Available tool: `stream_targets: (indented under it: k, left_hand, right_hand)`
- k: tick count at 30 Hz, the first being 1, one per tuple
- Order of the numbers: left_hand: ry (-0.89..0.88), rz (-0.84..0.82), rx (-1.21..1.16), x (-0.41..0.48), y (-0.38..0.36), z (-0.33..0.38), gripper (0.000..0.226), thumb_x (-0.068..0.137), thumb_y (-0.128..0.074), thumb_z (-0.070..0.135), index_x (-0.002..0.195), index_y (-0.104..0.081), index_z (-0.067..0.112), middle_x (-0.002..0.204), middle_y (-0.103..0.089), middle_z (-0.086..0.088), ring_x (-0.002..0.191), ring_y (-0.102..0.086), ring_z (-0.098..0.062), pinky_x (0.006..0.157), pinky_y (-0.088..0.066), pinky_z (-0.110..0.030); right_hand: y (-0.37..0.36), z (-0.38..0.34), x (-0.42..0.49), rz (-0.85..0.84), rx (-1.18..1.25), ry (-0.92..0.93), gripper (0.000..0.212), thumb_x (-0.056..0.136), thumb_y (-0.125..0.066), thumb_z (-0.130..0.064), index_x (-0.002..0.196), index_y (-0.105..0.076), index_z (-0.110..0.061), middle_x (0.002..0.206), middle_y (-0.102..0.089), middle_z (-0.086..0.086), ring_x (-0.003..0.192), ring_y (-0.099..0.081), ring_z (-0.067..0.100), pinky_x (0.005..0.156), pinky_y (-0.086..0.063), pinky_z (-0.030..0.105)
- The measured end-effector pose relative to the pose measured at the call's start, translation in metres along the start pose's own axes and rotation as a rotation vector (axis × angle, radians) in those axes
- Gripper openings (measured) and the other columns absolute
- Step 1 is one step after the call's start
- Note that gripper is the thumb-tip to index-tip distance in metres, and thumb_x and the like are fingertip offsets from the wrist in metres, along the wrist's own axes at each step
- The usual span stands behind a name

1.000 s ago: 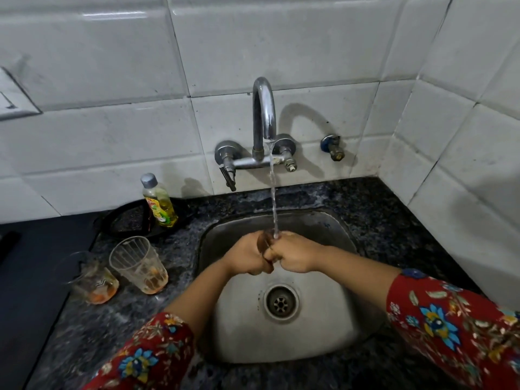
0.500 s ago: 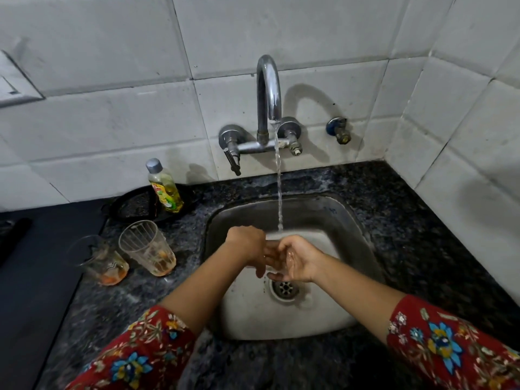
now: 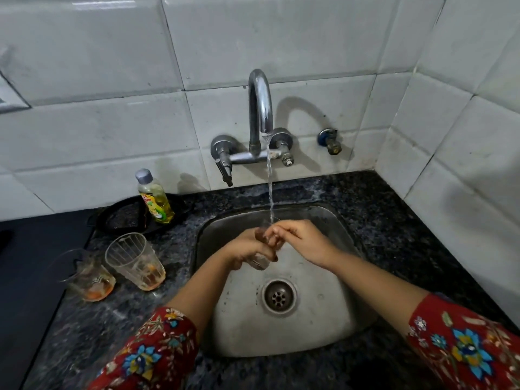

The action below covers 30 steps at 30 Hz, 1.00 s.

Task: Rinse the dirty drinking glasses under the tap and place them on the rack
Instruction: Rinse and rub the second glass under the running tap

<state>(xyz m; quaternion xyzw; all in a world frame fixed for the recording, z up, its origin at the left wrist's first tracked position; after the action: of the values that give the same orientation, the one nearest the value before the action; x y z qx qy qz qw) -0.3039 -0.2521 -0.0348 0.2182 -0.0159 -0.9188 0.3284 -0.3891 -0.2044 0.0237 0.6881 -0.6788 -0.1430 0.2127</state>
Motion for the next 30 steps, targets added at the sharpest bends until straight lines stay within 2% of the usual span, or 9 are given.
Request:
stream_targets:
  k: [3,8,10,14,16,22,24,27,30]
  left_hand:
    - [-0.027,0.108,-0.044,0.003,-0.001,0.001,0.040,0.055,-0.074,0.004,0.092,-0.062,0.013,0.089,-0.065,-0.008,0.083,-0.062,-0.023,0.084,-0.052,-0.045]
    - [-0.126,0.571,0.551,-0.010,0.021,0.017,0.053,0.057,-0.075,0.024,0.106,-0.053,0.020,0.099,-0.068,0.000,0.089,-0.065,-0.022,0.078,-0.055,-0.042]
    - [-0.201,0.450,0.438,-0.006,0.022,0.019,0.054,0.056,-0.075,0.025,0.105,-0.055,0.019,0.099,-0.069,0.001,0.090,-0.066,-0.020,0.081,-0.055,-0.042]
    - [-0.236,-0.046,-0.030,-0.007,0.007,0.016,0.045,0.064,-0.078,0.002,0.105,-0.061,0.001,0.096,-0.066,-0.006,0.094,-0.063,-0.018,0.088,-0.050,-0.036]
    - [-0.234,-0.081,-0.064,-0.011,0.000,0.016,0.037,0.068,-0.075,0.000,0.102,-0.062,0.004,0.093,-0.064,-0.006,0.091,-0.062,-0.017,0.088,-0.050,-0.035]
    - [-0.249,0.537,0.345,-0.017,0.011,0.027,0.044,0.069,-0.076,0.023,0.105,-0.052,0.020,0.097,-0.067,0.003,0.088,-0.064,-0.015,0.078,-0.053,-0.035]
    - [-0.292,0.378,0.181,-0.009,0.011,0.029,0.042,0.067,-0.079,0.014,0.101,-0.055,0.021,0.094,-0.067,0.005,0.087,-0.065,-0.011,0.079,-0.052,-0.032]
    - [-0.257,-0.067,-0.107,-0.005,-0.004,0.026,0.035,0.070,-0.077,-0.001,0.096,-0.064,0.018,0.088,-0.068,0.004,0.085,-0.064,-0.011,0.079,-0.051,-0.025]
    - [-0.238,-0.132,-0.143,-0.002,-0.008,0.016,0.030,0.067,-0.077,0.007,0.093,-0.063,0.014,0.086,-0.066,-0.001,0.088,-0.063,-0.019,0.084,-0.052,-0.033]
  right_hand:
    - [0.010,0.001,0.004,0.135,0.010,-0.027,0.019,0.094,-0.054,-0.011,0.096,-0.072,-0.006,0.079,-0.071,0.002,0.076,-0.068,0.015,0.076,-0.055,0.025]
    - [0.005,0.010,0.012,0.238,0.257,-0.188,0.020,0.093,-0.054,-0.008,0.092,-0.071,0.001,0.077,-0.070,0.010,0.077,-0.066,0.026,0.086,-0.055,0.044]
    - [0.007,0.000,0.010,0.187,0.232,-0.122,0.019,0.093,-0.055,-0.005,0.098,-0.071,0.003,0.084,-0.072,0.012,0.079,-0.067,0.021,0.083,-0.055,0.034]
    - [0.009,-0.013,0.003,0.047,0.085,0.015,0.018,0.089,-0.058,-0.002,0.102,-0.071,0.001,0.091,-0.071,0.002,0.079,-0.065,-0.008,0.077,-0.049,0.010]
    - [0.009,-0.013,0.003,0.049,0.061,0.028,0.017,0.090,-0.058,-0.003,0.099,-0.072,-0.004,0.089,-0.071,0.001,0.078,-0.064,-0.008,0.076,-0.049,0.010]
    - [0.005,0.002,0.016,0.113,0.089,-0.119,0.024,0.096,-0.050,-0.010,0.083,-0.070,-0.016,0.075,-0.070,0.001,0.070,-0.066,0.012,0.078,-0.055,0.033]
    - [0.008,-0.001,0.016,0.109,0.023,-0.067,0.020,0.095,-0.051,-0.010,0.091,-0.071,-0.011,0.083,-0.072,0.005,0.078,-0.069,0.017,0.081,-0.056,0.036]
    - [0.014,-0.010,0.007,0.084,-0.032,0.038,0.019,0.094,-0.052,-0.008,0.097,-0.071,-0.004,0.085,-0.071,0.001,0.082,-0.067,0.014,0.079,-0.053,0.026]
    - [0.009,-0.012,0.005,0.070,-0.111,0.055,0.021,0.096,-0.050,-0.011,0.092,-0.070,-0.005,0.079,-0.069,-0.004,0.074,-0.063,0.004,0.079,-0.048,0.019]
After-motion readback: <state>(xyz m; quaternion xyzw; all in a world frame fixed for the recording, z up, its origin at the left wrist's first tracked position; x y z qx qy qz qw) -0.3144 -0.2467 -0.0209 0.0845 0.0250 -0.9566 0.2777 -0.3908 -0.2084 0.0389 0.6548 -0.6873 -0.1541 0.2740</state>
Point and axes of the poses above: each hand's wrist, its own x-axis towards the middle knuckle, its own y-axis out of the back of the hand, z = x × y, the point moved 9 cm from there along x, towards the middle knuckle
